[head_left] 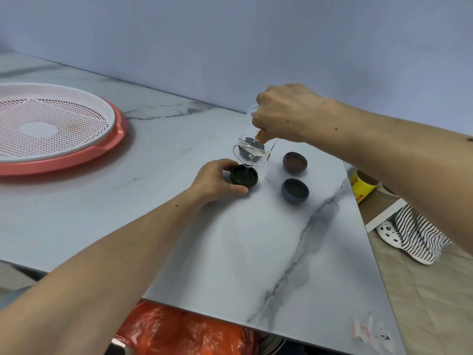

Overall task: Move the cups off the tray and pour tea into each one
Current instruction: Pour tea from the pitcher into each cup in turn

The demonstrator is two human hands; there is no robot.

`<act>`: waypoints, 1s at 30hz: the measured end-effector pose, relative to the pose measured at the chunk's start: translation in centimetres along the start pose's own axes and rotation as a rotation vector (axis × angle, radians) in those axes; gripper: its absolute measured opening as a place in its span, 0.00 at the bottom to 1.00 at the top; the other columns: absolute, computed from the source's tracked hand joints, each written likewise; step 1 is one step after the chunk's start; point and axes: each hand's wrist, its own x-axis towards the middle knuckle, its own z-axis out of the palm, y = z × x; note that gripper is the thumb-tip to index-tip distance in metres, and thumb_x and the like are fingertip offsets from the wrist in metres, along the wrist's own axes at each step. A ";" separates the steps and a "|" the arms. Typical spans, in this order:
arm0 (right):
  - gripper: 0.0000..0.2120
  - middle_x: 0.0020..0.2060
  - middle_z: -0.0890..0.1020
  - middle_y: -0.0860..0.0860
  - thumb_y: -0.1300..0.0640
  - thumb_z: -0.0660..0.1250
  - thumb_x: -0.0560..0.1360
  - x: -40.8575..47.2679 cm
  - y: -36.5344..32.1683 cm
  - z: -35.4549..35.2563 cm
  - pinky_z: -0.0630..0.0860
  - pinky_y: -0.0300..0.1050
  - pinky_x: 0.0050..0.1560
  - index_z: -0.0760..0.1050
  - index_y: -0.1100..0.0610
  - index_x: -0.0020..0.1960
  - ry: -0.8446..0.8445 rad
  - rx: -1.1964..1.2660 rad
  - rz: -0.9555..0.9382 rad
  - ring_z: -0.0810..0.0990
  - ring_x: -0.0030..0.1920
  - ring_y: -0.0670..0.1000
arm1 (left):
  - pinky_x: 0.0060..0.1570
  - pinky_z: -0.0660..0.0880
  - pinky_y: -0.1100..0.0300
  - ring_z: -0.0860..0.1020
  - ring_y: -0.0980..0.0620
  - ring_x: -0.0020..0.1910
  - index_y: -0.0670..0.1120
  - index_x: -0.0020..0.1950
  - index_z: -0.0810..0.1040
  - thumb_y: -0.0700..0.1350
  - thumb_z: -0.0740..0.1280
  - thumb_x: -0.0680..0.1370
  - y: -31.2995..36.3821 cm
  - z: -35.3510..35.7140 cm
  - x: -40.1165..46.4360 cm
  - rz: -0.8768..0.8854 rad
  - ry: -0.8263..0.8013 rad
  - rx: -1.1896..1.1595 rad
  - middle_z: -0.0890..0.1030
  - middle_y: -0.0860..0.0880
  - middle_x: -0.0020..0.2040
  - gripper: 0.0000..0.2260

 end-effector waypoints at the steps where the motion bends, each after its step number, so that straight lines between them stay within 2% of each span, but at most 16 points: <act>1: 0.16 0.38 0.68 0.54 0.49 0.64 0.77 0.0 0.0 0.0 0.67 0.47 0.38 0.78 0.61 0.54 0.001 0.001 0.001 0.76 0.54 0.61 | 0.55 0.70 0.62 0.77 0.55 0.58 0.51 0.60 0.79 0.50 0.80 0.62 0.0 0.0 0.0 0.000 0.000 0.001 0.82 0.55 0.56 0.27; 4: 0.16 0.42 0.70 0.55 0.48 0.64 0.77 -0.1 0.0 0.0 0.68 0.47 0.38 0.79 0.61 0.54 0.000 -0.004 0.002 0.77 0.54 0.61 | 0.57 0.70 0.61 0.76 0.54 0.59 0.51 0.60 0.79 0.50 0.80 0.62 0.0 0.0 0.1 -0.004 0.003 0.000 0.82 0.55 0.56 0.27; 8: 0.16 0.44 0.73 0.57 0.48 0.64 0.77 -0.2 0.0 0.0 0.68 0.47 0.39 0.79 0.60 0.55 -0.005 -0.007 0.003 0.76 0.55 0.61 | 0.54 0.71 0.62 0.76 0.54 0.58 0.51 0.60 0.79 0.51 0.80 0.62 0.0 0.0 0.1 -0.009 0.000 -0.003 0.82 0.55 0.56 0.27; 16: 0.17 0.43 0.70 0.55 0.48 0.65 0.77 -0.3 0.0 -0.2 0.67 0.47 0.39 0.78 0.61 0.55 -0.023 0.003 -0.001 0.76 0.55 0.61 | 0.54 0.68 0.63 0.76 0.55 0.58 0.51 0.60 0.79 0.50 0.80 0.62 -0.1 -0.1 0.1 -0.005 -0.007 -0.003 0.82 0.55 0.56 0.27; 30: 0.16 0.43 0.70 0.56 0.49 0.65 0.77 -0.5 -0.2 -0.5 0.68 0.47 0.39 0.78 0.61 0.55 -0.047 -0.010 -0.005 0.77 0.54 0.61 | 0.56 0.70 0.63 0.77 0.55 0.58 0.52 0.59 0.79 0.50 0.80 0.62 -0.1 0.0 0.2 0.000 0.000 -0.012 0.82 0.55 0.55 0.26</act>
